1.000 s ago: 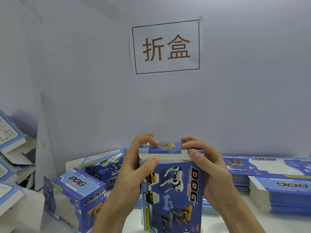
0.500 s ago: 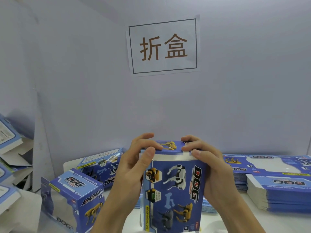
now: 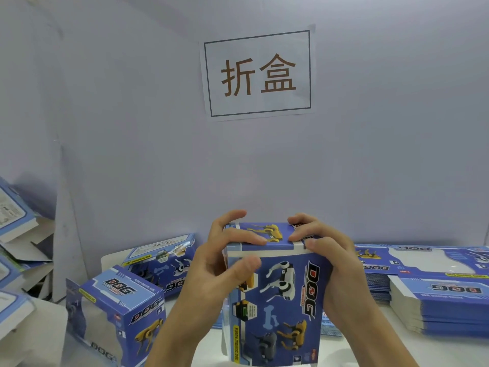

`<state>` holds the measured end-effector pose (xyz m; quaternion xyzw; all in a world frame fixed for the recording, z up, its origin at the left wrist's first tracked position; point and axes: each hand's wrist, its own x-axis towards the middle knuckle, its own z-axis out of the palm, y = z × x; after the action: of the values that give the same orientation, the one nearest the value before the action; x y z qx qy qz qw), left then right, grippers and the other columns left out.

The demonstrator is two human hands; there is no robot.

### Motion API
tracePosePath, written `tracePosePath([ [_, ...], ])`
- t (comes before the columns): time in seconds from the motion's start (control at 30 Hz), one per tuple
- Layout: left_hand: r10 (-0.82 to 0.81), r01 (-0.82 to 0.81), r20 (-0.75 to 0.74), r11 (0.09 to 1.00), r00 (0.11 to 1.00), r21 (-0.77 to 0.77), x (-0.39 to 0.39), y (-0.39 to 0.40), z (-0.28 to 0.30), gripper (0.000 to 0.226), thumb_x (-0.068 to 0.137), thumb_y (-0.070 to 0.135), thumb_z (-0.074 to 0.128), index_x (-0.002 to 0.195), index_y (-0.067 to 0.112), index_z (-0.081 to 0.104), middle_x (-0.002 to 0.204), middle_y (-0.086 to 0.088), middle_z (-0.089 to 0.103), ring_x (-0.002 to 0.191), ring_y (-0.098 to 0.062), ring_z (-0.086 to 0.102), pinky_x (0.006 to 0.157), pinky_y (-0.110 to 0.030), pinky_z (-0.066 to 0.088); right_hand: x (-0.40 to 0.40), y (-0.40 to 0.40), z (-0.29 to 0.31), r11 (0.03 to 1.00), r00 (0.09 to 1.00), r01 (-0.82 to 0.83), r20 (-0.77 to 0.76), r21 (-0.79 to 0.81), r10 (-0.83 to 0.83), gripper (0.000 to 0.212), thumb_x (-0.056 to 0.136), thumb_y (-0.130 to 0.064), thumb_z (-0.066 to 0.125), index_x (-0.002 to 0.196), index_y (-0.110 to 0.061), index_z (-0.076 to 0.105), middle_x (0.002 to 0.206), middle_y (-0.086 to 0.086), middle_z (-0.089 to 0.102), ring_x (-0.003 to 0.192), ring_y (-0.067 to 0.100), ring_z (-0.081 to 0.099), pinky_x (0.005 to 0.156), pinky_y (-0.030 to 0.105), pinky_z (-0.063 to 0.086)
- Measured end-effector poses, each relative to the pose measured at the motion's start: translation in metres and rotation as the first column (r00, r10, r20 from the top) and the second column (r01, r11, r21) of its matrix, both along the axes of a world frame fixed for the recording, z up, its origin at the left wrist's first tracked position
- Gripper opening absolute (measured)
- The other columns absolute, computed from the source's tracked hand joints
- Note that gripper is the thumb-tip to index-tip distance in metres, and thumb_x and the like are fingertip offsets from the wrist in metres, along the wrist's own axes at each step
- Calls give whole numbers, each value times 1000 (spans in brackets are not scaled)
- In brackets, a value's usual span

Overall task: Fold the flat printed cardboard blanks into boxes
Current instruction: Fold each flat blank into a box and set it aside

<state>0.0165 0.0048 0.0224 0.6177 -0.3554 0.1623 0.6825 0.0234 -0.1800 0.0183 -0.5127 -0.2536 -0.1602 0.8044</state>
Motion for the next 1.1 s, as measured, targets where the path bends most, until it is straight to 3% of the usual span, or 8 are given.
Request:
tracePosePath([
  [0.2, 154, -150, 64, 987, 986, -57, 1, -3, 0, 14, 79, 34, 71, 92, 31, 76, 127, 17, 60, 108, -21, 66, 58, -21, 54, -4, -1, 0, 990, 995, -67, 71, -124, 76, 39, 71, -28, 75, 109, -27, 71, 121, -1, 67, 95, 33, 73, 70, 39, 60],
  [0.3, 181, -176, 106, 983, 978, -50, 1, -3, 0, 13, 83, 35, 72, 93, 28, 76, 127, 15, 62, 103, -21, 68, 58, -21, 52, -5, 2, 2, 973, 992, 85, 108, -213, -63, 29, 67, -33, 80, 95, -27, 77, 129, -8, 61, 107, 28, 69, 74, 38, 60],
  [0.47, 182, -178, 128, 983, 975, -47, 4, 0, -2, 15, 83, 41, 72, 94, 32, 77, 139, 14, 56, 90, -23, 67, 57, -25, 51, -3, 4, 1, 975, 992, 106, 90, -194, -90, 9, 69, -19, 77, 77, -20, 80, 122, -5, 63, 108, 32, 67, 74, 43, 61],
  [0.53, 132, -126, 94, 989, 987, -72, 4, 2, -4, 21, 76, 45, 79, 94, 34, 77, 143, 14, 53, 103, -19, 67, 60, -33, 56, -3, 4, 1, 975, 992, 100, 94, -201, -82, 9, 68, -18, 77, 76, -19, 81, 121, -4, 63, 106, 33, 68, 72, 42, 60],
  [0.6, 64, -59, 71, 995, 995, -81, 4, 4, -4, 26, 71, 50, 84, 90, 33, 78, 144, 14, 52, 118, -25, 63, 63, -38, 60, -5, 4, 3, 975, 994, 80, 95, -208, -62, 11, 66, -23, 80, 76, -18, 81, 120, -2, 63, 108, 33, 67, 73, 42, 60],
  [0.73, 46, -40, 98, 997, 994, -64, 4, 4, -2, 24, 71, 47, 85, 87, 29, 80, 140, 11, 56, 105, -27, 69, 57, -24, 54, -7, 1, 6, 977, 997, 24, 80, -213, -7, 42, 55, -47, 93, 78, -14, 81, 123, 1, 62, 108, 32, 67, 74, 41, 60],
  [0.87, 66, -59, 89, 995, 994, -80, 3, 5, -2, 27, 69, 46, 85, 86, 25, 81, 135, 9, 61, 111, -26, 67, 57, -24, 56, -6, 2, 4, 975, 997, 19, 83, -220, -1, 31, 56, -37, 92, 79, -20, 79, 129, -6, 61, 112, 33, 66, 75, 45, 61],
  [1.1, 39, -35, 71, 998, 997, -53, 5, 9, -5, 19, 69, 25, 84, 88, 24, 81, 136, 11, 59, 125, -23, 59, 72, -37, 62, -6, 2, 4, 973, 994, -10, 103, -231, 35, 37, 53, -48, 94, 75, -21, 80, 133, -8, 60, 115, 32, 65, 79, 50, 60],
])
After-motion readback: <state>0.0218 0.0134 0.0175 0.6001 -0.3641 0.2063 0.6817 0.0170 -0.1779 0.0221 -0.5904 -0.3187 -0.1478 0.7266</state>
